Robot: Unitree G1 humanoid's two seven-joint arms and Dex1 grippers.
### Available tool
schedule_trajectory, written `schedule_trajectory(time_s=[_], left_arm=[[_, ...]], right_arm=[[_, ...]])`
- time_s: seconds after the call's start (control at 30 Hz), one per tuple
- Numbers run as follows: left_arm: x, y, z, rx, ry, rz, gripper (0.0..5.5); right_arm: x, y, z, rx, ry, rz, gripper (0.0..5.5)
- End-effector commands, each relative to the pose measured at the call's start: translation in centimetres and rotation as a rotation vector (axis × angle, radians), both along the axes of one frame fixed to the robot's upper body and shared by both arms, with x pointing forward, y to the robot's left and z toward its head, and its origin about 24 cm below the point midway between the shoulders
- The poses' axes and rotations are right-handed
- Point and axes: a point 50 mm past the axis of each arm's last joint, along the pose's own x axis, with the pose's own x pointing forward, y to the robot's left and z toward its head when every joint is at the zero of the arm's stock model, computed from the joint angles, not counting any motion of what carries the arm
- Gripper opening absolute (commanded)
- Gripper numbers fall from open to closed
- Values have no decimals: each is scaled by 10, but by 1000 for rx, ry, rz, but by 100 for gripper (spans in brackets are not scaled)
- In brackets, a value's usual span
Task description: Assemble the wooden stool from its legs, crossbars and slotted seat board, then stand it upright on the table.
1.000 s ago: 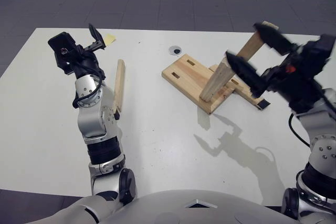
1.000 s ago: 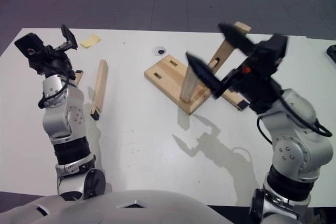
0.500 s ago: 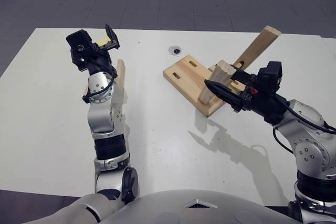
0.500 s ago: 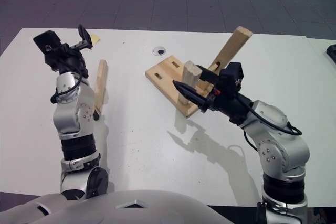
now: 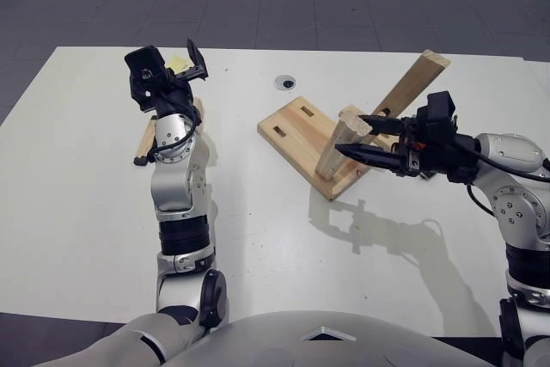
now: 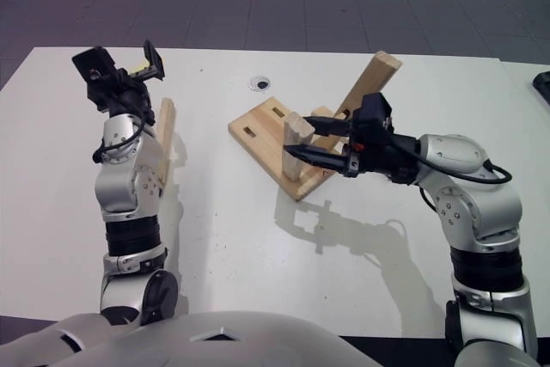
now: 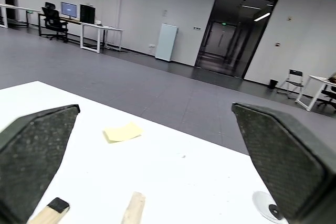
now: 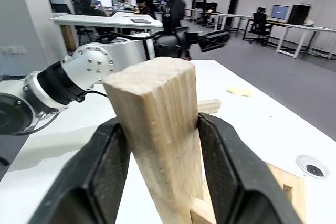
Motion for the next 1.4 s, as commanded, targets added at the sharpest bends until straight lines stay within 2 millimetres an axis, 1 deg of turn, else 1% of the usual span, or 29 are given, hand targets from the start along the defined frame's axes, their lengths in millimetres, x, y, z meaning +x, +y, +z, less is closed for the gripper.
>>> schedule_trajectory(time_s=[0.03,0.1,0.2,0.23,0.27,0.33,0.4,0.47,0.53,0.57,0.63,0.67,0.7,0.8,0.83,0.9,0.97,1.07,1.17,1.27,1.4], left_arm=[[3,-16,-8,83,73,-133,540],[1,-23,-17,140,130,-221,540],[-3,-28,-36,250,244,-353,540],[-5,-30,-42,292,280,-392,540],[-5,-30,-45,323,303,-416,540],[-5,-29,-48,375,325,-447,540],[-2,-28,-48,430,336,-455,540],[2,-25,-47,466,336,-446,540],[6,-24,-42,586,311,-462,540],[8,-24,-40,676,297,-479,540],[11,-21,-39,905,280,-503,540],[13,-18,-38,996,279,-514,540],[15,-15,-37,1051,280,-524,540],[19,-6,-35,1184,278,-568,540],[19,-4,-35,1239,276,-590,540],[20,-3,-36,1332,265,-646,540],[18,-4,-39,1420,248,-703,540],[9,-10,-44,1469,223,-814,540],[5,-10,-47,1497,223,-854,540],[5,-9,-54,1503,246,-872,540],[9,-9,-69,1516,306,-897,540]], right_arm=[[8,1,-7,-103,-3,68,185],[17,-1,-6,-145,-38,79,178],[31,-5,2,-199,-107,80,170],[34,-6,5,-209,-132,82,202],[37,-6,9,-216,-156,82,208],[40,-6,17,-207,-207,87,242],[40,-4,29,-152,-255,79,273],[40,-1,39,-87,-302,65,299],[41,-1,59,43,-381,-8,334],[40,-3,71,136,-407,-62,345],[30,-12,91,311,-452,-157,381],[21,-16,97,404,-463,-208,399],[13,-20,99,483,-464,-253,417],[-7,-27,93,651,-408,-387,455],[-11,-27,89,706,-375,-428,477],[-18,-27,81,804,-306,-497,508],[-22,-26,71,863,-237,-558,536],[-20,-25,57,886,-153,-647,536],[-18,-23,53,889,-127,-680,536],[-17,-20,52,893,-112,-698,536],[-18,-8,60,896,-133,-668,536]])
